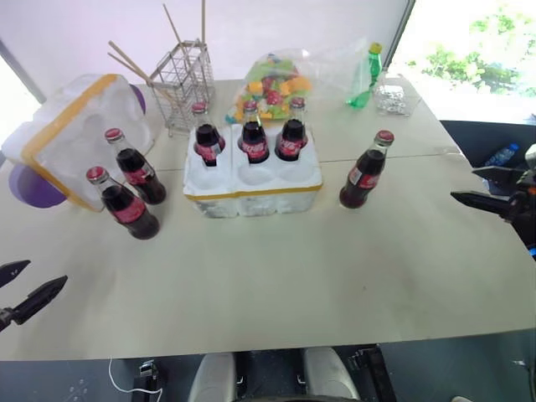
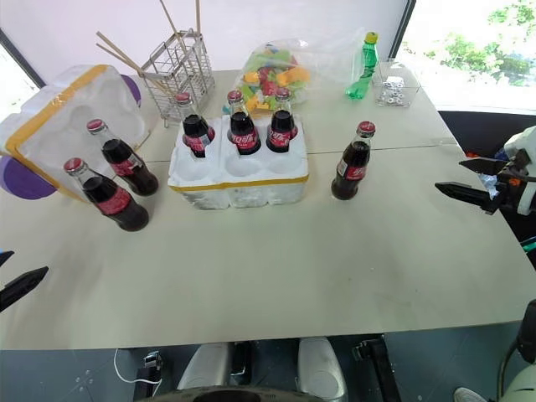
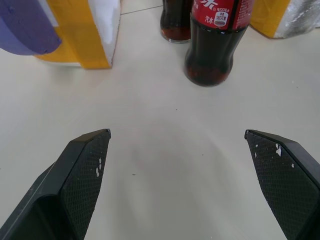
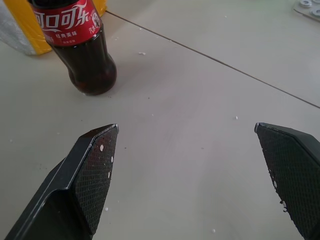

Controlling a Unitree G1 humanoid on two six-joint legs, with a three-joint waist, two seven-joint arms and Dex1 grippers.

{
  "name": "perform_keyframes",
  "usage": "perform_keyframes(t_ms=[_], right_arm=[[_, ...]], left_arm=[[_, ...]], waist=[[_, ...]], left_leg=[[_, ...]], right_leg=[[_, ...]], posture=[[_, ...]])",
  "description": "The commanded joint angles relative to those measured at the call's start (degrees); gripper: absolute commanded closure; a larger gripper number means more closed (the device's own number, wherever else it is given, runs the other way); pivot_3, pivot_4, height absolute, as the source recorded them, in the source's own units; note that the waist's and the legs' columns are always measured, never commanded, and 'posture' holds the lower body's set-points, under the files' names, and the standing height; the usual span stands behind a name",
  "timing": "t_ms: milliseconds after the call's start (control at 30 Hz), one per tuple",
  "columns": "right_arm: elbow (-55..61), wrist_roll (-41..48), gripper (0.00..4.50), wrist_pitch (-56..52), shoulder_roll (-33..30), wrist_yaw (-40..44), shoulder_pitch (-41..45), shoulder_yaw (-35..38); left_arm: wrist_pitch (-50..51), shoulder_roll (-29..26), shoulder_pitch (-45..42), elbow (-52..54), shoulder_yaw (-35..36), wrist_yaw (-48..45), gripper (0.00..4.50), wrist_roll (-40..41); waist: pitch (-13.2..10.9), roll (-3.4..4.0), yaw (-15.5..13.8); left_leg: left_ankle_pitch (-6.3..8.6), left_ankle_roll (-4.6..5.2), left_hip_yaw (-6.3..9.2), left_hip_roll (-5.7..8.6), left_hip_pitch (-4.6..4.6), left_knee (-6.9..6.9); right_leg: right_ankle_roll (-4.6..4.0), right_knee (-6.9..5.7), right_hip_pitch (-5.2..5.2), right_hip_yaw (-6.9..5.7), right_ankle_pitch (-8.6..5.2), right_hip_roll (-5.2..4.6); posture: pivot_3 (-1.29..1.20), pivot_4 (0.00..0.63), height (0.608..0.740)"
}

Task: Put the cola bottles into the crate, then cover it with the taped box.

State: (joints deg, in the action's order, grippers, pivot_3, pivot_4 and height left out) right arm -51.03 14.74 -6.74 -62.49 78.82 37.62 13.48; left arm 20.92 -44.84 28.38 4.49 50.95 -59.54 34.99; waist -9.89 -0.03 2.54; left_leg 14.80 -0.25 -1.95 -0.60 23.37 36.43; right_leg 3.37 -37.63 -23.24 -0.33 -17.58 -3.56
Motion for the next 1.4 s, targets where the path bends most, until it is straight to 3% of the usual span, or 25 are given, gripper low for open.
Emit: perform_keyframes(t_ms=[33,800,900,1033,1233,1400], right_arm=[[-0.3,0.2,0.03,1.4,-0.7,-0.2,0.4,1.0],[-1.4,0.5,0.03,0.1,0.3,-1.5,1.9,0.9],[7.3,4.3,0.03,-6.5,-0.9,4.5,-1.6,1.5],[28.0,13.6,0.03,-21.2,-3.8,9.1,-10.9,5.6],[56.2,29.1,0.03,-39.9,-5.7,6.5,-17.4,12.7],[66.9,37.0,0.03,-46.9,-5.4,2.5,-18.7,16.5]], left_arm=[[-0.8,-0.7,-0.5,0.4,1.4,0.4,0.00,0.0],[1.2,-0.7,-4.0,3.2,-0.6,3.3,0.00,0.8],[2.7,-0.7,-6.3,4.9,-2.5,3.9,0.00,1.9],[4.0,-2.2,-10.4,5.3,-5.7,3.4,0.00,2.3],[2.1,-3.0,-21.0,0.5,-14.8,4.4,0.00,-1.1],[-0.8,-1.7,-28.7,-4.2,-20.8,5.9,0.00,-4.2]], waist=[[0.0,0.00,0.0],[0.0,0.01,0.0],[0.0,0.01,-0.1],[0.0,0.06,-0.5],[0.0,0.09,-0.5],[0.1,-0.09,-0.6]], left_leg=[[0.00,0.00,0.00,0.00,0.00,0.00],[0.00,0.00,-0.02,0.00,-0.02,0.47],[-0.01,0.00,-0.02,-0.05,-0.04,0.61],[-0.01,0.00,-0.02,-0.08,-0.03,0.61],[-0.01,0.01,-0.02,-0.09,-0.04,0.63],[-0.01,0.01,-0.02,-0.11,0.01,0.64]], right_leg=[[0.00,0.00,0.00,0.00,0.00,0.00],[0.01,-0.39,0.06,0.02,0.00,0.00],[-0.02,-0.48,0.14,0.02,0.02,0.00],[0.11,-0.49,0.15,0.00,0.10,0.00],[0.13,-0.53,0.15,0.00,0.11,0.00],[0.15,-0.46,0.14,0.00,0.13,0.00]], posture=[[0.00,0.150,0.740],[0.00,0.150,0.740],[0.00,0.150,0.740],[0.00,0.150,0.740],[0.00,0.150,0.740],[0.00,0.150,0.740]])
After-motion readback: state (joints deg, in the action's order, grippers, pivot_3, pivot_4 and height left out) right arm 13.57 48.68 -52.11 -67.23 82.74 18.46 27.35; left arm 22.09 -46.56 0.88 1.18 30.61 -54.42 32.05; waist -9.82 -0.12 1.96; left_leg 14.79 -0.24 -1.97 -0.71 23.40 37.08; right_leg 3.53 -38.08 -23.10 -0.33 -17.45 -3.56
